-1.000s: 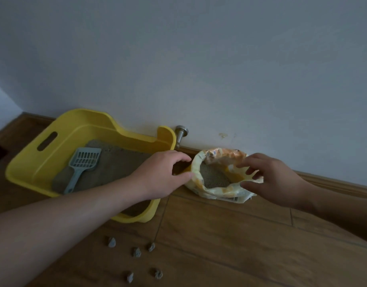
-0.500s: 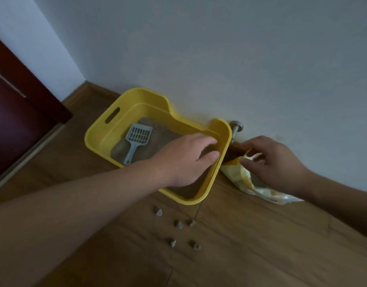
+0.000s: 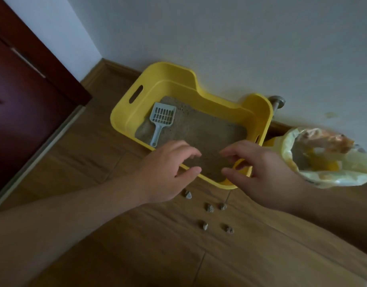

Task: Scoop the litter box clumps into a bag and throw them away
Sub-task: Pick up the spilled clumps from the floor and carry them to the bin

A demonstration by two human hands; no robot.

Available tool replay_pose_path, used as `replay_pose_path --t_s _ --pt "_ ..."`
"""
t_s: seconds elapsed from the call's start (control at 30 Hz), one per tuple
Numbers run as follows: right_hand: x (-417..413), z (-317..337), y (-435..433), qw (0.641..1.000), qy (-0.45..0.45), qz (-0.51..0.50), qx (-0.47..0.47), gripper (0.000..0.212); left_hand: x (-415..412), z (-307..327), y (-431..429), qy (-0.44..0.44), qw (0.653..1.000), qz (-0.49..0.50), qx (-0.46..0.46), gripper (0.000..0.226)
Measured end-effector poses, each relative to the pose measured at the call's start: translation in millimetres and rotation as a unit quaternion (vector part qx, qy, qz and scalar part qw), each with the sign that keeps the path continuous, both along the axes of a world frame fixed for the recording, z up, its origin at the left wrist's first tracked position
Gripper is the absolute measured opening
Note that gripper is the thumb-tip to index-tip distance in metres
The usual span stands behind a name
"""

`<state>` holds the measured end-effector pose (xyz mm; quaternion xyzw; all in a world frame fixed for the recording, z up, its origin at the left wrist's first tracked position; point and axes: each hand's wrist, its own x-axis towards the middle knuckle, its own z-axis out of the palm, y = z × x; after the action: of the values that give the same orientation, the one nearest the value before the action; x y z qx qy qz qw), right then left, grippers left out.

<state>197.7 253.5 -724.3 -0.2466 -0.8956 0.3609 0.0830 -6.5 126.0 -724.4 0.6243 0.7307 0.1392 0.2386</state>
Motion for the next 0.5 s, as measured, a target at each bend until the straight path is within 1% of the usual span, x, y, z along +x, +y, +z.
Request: replay_pose_path --t_s 0.1,0.17,0.23,0.3,0.4,0.5 --pt "-10 -26 -9 0.999 0.026 0.020 0.020 0.039 -1 -17 -7 -0.014 0.999 0.025 0.020 0.037" --pt "-14 -39 -11 0.999 0.023 0.021 0.028 0.037 -3 -26 -12 -0.032 0.998 0.046 0.024 0.039" --pt "-12 -48 -14 0.999 0.021 0.018 0.031 0.035 -4 -35 -17 -0.026 0.999 0.040 0.017 0.040" --pt "-7 -55 -19 0.999 0.010 0.019 0.039 0.035 -3 -46 -22 -0.031 0.999 0.043 0.014 0.038" --pt "5 -58 -31 1.000 -0.011 -0.001 0.029 0.032 3 -58 -35 -0.071 0.996 0.058 0.024 0.033" --pt "19 -59 -51 0.999 -0.036 -0.020 0.014 0.030 12 -68 -50 -0.109 0.992 0.051 0.032 0.034"
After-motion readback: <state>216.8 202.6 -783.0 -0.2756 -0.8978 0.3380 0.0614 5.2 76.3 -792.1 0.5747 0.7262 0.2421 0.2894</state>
